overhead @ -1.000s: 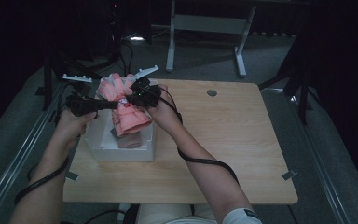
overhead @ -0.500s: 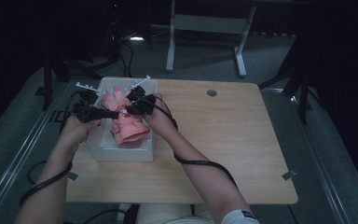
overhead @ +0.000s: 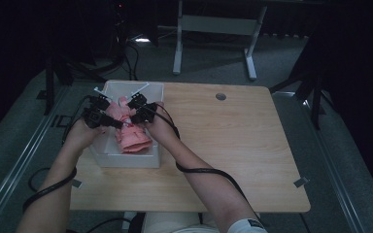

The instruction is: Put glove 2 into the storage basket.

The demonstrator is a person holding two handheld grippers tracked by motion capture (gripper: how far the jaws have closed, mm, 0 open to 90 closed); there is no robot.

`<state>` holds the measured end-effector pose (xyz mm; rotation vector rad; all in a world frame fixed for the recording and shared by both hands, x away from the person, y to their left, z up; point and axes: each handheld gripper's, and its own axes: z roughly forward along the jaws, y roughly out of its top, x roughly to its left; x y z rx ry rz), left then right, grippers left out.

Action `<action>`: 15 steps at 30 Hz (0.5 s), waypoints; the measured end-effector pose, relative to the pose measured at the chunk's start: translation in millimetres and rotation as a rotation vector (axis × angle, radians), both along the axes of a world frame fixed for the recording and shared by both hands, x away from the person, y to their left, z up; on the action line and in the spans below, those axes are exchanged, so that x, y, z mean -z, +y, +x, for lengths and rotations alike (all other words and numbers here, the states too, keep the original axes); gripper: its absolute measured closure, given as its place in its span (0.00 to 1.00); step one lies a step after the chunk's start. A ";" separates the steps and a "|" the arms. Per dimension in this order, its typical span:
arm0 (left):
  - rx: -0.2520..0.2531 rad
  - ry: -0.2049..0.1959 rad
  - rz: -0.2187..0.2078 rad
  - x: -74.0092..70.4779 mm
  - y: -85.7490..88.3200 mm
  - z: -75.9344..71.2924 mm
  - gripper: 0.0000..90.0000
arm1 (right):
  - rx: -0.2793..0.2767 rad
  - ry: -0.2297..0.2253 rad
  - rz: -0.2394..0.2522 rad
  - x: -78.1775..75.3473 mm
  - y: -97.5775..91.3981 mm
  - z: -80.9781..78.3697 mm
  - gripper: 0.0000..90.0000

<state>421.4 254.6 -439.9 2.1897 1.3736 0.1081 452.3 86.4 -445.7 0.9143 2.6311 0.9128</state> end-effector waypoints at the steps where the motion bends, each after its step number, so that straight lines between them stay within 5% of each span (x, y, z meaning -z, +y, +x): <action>1: -0.007 0.000 0.016 0.0 -1.9 0.7 0.85 | 0.009 0.010 -0.004 0.5 0.6 0.6 0.87; 5: -0.035 -0.005 0.101 1.2 -8.0 1.7 0.76 | 0.028 0.052 -0.047 2.3 5.0 4.5 0.81; 15: -0.140 -0.132 0.076 -16.2 9.0 -10.4 0.53 | 0.046 0.031 -0.006 -0.5 -0.7 7.1 0.63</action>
